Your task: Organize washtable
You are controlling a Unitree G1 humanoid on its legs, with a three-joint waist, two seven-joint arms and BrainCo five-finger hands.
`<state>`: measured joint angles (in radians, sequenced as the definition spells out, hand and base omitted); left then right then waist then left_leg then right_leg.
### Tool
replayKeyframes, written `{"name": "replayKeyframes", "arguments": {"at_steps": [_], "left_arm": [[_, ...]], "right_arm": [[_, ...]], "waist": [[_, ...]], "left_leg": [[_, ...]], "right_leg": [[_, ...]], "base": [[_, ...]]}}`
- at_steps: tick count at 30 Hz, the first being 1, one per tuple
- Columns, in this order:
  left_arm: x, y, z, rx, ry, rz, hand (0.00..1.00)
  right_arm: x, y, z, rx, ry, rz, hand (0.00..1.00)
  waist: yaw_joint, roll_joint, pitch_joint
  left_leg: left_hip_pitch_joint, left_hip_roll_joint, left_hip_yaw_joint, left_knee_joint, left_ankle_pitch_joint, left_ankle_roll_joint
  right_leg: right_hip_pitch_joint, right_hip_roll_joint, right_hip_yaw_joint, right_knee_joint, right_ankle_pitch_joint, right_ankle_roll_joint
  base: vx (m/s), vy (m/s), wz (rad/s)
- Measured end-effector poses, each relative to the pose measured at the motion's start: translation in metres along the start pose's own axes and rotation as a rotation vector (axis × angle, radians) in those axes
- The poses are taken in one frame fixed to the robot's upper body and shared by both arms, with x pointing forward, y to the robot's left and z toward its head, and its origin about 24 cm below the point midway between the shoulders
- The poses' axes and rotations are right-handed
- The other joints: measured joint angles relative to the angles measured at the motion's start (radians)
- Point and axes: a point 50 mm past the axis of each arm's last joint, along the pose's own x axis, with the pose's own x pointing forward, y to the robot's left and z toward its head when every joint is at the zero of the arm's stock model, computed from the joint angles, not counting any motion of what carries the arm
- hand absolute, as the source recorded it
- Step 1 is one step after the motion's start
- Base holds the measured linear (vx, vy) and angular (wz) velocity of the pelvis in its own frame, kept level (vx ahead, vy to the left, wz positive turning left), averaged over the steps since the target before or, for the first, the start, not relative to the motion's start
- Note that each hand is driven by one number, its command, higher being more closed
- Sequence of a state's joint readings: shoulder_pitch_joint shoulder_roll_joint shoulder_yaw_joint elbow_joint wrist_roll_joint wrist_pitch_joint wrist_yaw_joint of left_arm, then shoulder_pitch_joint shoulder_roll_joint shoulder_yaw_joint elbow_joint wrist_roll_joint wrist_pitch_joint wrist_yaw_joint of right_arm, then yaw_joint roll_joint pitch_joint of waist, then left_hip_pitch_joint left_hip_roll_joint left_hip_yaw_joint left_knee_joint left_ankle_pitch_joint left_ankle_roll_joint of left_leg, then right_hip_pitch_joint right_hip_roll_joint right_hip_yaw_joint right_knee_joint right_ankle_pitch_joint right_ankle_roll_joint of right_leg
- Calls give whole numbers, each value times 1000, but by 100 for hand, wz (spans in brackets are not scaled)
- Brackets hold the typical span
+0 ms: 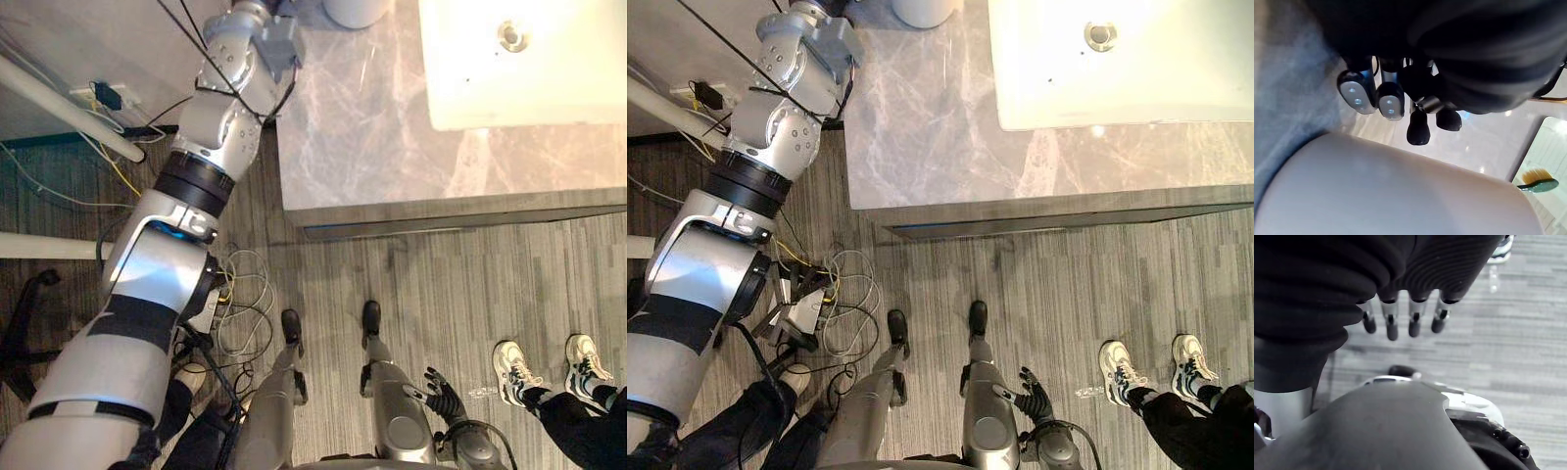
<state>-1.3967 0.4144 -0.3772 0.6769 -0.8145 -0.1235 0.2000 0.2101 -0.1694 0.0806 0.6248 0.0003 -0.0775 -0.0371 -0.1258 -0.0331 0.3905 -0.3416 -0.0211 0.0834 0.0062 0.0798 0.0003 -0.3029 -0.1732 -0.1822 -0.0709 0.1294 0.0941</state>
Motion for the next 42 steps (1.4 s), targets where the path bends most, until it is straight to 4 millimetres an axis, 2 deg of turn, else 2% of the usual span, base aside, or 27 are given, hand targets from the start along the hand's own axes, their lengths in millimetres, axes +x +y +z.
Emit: {"name": "replayKeyframes", "arguments": {"at_steps": [10,17,20,22,23,24,26,30,32,35,37,42], "left_arm": [[1,2,2,-19,-12,30,100],[-3,-4,-8,21,5,14,100],[-25,-7,-28,7,30,-34,100],[-54,-14,-55,-4,90,-116,100],[-62,-16,-62,-2,108,-140,100],[-81,-22,-77,-6,156,-189,100],[-99,-28,-93,-17,210,-236,100],[-124,-29,-117,-35,318,-277,100],[-132,-32,-123,-50,347,-306,100],[-151,-54,-127,-91,386,-433,100],[-157,-61,-128,-117,401,-474,100],[-158,-70,-128,-201,400,-469,100]], "right_arm": [[0,-1,4,8,-19,-4,0],[0,-1,1,8,-1,-5,0],[0,-3,-3,3,19,-8,0],[-1,-6,-7,-5,37,-12,0],[-1,-7,-9,-6,42,-13,0],[-2,-8,-12,-9,58,-17,0],[-2,-10,-17,-14,81,-19,0],[-5,-10,-29,-15,134,-19,0],[-5,-10,-31,-15,142,-20,0],[-6,-10,-33,-15,151,-20,0],[-6,-10,-34,-15,153,-20,0],[-7,-10,-40,-15,182,-19,0]], "waist": [[1,3,19],[14,4,19],[29,13,15],[33,30,5],[33,32,0],[45,38,-7],[65,41,-13],[68,49,-77],[63,55,-92],[57,56,-96],[54,56,-96],[38,55,-101]], "left_leg": [[0,2,10,11,0,0],[29,4,-1,29,-1,-1],[58,5,-12,29,-7,-4],[77,3,-43,29,-7,-5],[81,3,-48,29,-9,-7],[94,3,-57,29,-13,-13],[115,4,-59,30,-19,-15],[129,4,-68,31,-22,-14],[131,3,-73,31,-22,-13],[142,4,-75,31,-26,-16],[140,4,-76,31,-27,-18],[115,5,-65,29,-26,-18]], "right_leg": [[-13,-1,21,18,4,-2],[30,-1,8,19,5,-3],[65,0,-7,20,-4,-4],[93,-1,-39,36,-24,-6],[97,-2,-45,42,-31,-7],[112,-3,-59,54,-43,-8],[134,-3,-64,62,-51,-3],[147,-4,-73,75,-65,-2],[149,-4,-73,74,-65,-2],[159,-3,-73,72,-65,-2],[156,-3,-72,72,-66,-3],[118,-4,-65,77,-64,-2]], "base": [[-33,4,-5],[-27,-3,5],[-16,-2,15],[-1,6,36],[9,10,38],[12,12,23],[19,11,16],[27,11,7],[18,2,-1],[0,0,0],[-36,6,-2],[-29,10,-4]]}}
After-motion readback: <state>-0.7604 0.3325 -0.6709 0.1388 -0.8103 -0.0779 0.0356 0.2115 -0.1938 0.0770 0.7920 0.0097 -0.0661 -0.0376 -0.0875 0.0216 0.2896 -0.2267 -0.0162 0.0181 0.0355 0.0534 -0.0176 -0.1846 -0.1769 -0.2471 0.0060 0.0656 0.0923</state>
